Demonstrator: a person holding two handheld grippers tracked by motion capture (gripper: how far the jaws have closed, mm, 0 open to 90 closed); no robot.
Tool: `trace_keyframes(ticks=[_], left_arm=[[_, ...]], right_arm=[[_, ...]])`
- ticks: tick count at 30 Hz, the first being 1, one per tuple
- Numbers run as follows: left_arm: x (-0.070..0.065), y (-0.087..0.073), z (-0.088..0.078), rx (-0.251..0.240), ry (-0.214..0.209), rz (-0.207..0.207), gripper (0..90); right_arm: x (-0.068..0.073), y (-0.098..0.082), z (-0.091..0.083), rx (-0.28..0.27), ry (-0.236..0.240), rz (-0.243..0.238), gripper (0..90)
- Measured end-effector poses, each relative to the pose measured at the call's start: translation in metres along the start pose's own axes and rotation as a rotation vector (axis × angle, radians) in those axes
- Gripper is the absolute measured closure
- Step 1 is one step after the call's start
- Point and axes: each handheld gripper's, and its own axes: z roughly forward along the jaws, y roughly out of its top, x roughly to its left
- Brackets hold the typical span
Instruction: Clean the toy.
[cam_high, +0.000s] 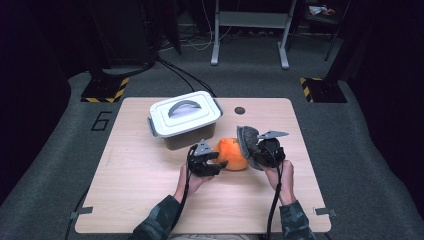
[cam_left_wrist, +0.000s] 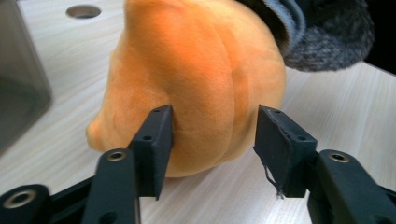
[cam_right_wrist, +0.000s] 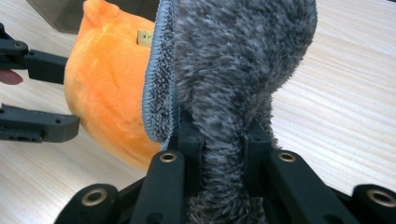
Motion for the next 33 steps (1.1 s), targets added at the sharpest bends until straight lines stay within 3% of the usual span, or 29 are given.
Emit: trace_keyframes(ticks=[1,5,8,12,16,21,26,30,33], left_arm=[[0.000,-0.001,0.001,0.003,0.003,0.035,55.4],[0.000,-0.001,0.001,-0.002,0.015,0.043,72.6],[-0.002,0.002,0.001,-0.002,0.017,0.020,79.9],[-0.002,0.008,0.000,-0.011,0.017,-0.003,81.6],[-0.004,0.012,0.000,-0.015,-0.010,-0.038,81.6],[-0.005,0.015,0.001,-0.013,-0.019,-0.038,81.6],[-0.001,0.013,0.003,-0.004,-0.026,-0.059,81.6],[0.001,0.010,0.004,-0.004,-0.029,-0.065,81.7],[0.002,0.010,0.003,0.003,-0.036,-0.068,81.7]], right_arm=[[0.000,0.000,0.000,-0.002,0.000,0.004,74.8],[-0.003,-0.001,0.001,-0.009,0.003,0.011,74.8],[-0.003,-0.001,-0.003,-0.022,0.006,0.000,74.8],[0.002,0.004,-0.015,-0.058,0.014,-0.007,74.8],[0.016,0.012,-0.023,-0.084,0.045,-0.053,74.7],[0.032,0.020,-0.014,-0.057,0.057,-0.089,74.2],[0.031,0.018,-0.002,-0.024,-0.004,-0.104,74.5],[0.022,0.013,0.002,-0.021,-0.006,-0.077,74.6],[0.014,0.009,0.003,-0.008,-0.036,-0.056,74.6]])
